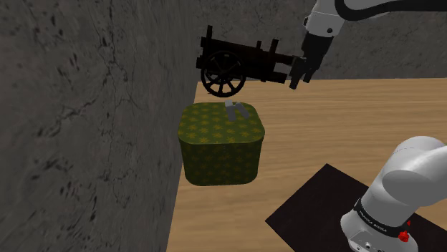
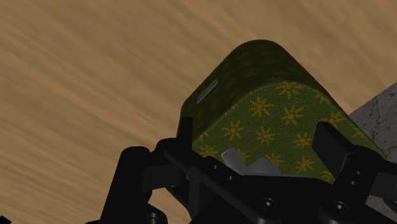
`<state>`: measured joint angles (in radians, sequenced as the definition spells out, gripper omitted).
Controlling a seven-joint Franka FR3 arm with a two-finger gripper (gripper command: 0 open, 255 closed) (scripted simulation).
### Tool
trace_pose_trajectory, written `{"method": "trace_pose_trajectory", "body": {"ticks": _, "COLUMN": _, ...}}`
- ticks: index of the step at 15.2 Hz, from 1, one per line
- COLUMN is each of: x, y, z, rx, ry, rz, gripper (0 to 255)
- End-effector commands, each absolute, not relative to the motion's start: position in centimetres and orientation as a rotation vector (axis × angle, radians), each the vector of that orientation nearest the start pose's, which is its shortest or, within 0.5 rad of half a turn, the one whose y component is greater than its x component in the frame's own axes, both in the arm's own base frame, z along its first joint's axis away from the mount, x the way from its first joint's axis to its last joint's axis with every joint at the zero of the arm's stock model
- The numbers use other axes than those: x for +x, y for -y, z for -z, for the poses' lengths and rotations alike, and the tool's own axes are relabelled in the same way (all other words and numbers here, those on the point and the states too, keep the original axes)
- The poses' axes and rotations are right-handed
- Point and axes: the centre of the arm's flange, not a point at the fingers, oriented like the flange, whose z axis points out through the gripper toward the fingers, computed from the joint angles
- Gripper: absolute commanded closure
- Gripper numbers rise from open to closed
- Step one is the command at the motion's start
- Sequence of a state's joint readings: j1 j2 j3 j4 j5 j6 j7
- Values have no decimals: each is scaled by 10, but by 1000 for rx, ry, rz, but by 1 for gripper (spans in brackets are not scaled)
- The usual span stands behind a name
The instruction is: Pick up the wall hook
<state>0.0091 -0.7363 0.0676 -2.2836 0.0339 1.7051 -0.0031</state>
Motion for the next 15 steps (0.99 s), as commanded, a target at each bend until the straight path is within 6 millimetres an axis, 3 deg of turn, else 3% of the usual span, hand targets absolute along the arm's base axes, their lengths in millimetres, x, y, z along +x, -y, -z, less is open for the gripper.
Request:
{"method": "trace_pose_trajectory", "body": {"ticks": 1, "x": 333, "y": -36, "z": -621, "rx": -3137, "ry": 100, "rz": 247, "gripper": 0}}
{"method": "trace_pose_trajectory", "body": {"ticks": 15, "x": 521, "y": -113, "z": -562, "rx": -3226, "ry": 264, "rz": -22, "gripper": 0}}
